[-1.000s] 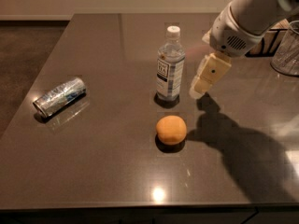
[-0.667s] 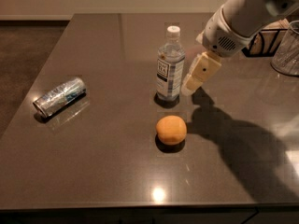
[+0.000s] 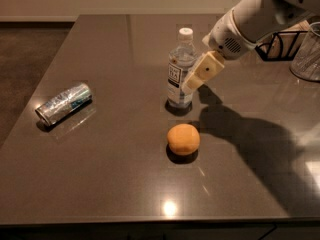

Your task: Knock blue plastic bottle over

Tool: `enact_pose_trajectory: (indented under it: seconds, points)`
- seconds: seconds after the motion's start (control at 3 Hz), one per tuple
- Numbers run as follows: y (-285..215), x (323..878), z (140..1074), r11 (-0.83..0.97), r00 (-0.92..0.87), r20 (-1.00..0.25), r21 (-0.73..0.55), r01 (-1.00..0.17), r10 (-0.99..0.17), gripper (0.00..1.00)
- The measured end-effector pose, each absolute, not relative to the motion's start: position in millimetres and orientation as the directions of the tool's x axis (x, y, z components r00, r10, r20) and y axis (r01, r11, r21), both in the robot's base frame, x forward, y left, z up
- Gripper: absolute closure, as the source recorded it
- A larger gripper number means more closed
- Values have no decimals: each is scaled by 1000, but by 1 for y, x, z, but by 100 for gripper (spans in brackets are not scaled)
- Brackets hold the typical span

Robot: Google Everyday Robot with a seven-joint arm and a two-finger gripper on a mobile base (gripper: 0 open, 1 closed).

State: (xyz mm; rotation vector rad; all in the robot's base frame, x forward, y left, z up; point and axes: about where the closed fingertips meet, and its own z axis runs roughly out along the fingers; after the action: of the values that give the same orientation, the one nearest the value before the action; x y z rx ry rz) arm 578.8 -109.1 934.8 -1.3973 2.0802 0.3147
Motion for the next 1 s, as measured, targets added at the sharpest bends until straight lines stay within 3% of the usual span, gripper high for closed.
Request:
enact_pose_trajectory:
  seconds: [1.0]
  points:
    - [-88, 595, 929, 434, -262, -680, -92, -896, -685, 0]
